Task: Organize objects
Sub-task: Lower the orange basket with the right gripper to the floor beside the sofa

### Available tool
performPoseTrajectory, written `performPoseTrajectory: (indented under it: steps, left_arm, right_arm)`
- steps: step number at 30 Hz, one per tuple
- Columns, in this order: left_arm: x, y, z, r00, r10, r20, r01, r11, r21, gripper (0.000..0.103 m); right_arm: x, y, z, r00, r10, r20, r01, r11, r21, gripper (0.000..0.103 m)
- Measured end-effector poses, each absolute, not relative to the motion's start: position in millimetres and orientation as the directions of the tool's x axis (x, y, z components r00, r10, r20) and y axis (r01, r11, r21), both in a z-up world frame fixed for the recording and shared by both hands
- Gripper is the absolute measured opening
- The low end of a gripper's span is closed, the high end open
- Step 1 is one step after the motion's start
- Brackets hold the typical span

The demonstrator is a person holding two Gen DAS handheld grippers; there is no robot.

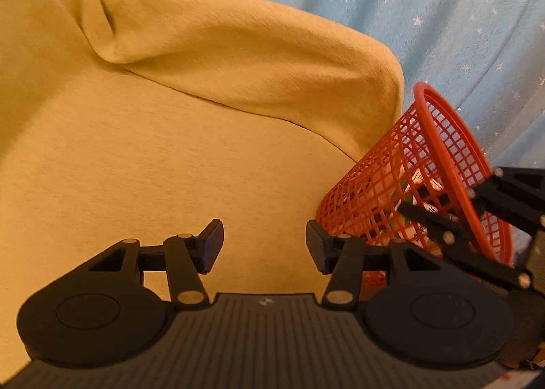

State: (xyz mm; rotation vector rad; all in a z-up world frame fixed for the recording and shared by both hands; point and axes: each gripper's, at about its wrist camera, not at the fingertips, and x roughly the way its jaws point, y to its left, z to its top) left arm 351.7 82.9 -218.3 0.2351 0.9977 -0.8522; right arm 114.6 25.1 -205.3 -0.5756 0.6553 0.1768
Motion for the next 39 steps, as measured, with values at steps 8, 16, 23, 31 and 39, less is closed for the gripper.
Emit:
performPoseTrajectory:
  steps: [8, 16, 23, 31, 39]
  left_arm:
    - [344, 67, -201, 0.171, -0.417, -0.893, 0.691, 0.697, -0.193, 0.048]
    - [313, 62, -179, 0.106, -0.372, -0.922, 0.647, 0.73, -0.22, 0.056]
    - [260, 47, -187, 0.143, -0.316, -0.938, 0.548, 0.814, -0.191, 0.061]
    - [181, 25, -212, 0.246, -0.256, -0.935, 0.316, 0.933, -0.172, 0.066]
    - [127, 16, -263, 0.241, -0.209, -0.948, 0.162, 0.972, -0.173, 0.068]
  right_arm:
    - [115, -10, -172, 0.646, 0.071, -0.76, -0.484, 0.808, -0.336, 0.007]
    - [89, -44, -162, 0.472, 0.046, -0.88, -0.612, 0.736, -0.29, 0.007]
    - [57, -94, -176, 0.381, 0.068, -0.922, -0.722, 0.645, -0.25, 0.007]
    - [21, -157, -221, 0.377, 0.194, -0.906, -0.854, 0.451, -0.259, 0.007]
    - [5, -187, -300, 0.388, 0.231, -0.892, -0.901, 0.296, -0.316, 0.007]
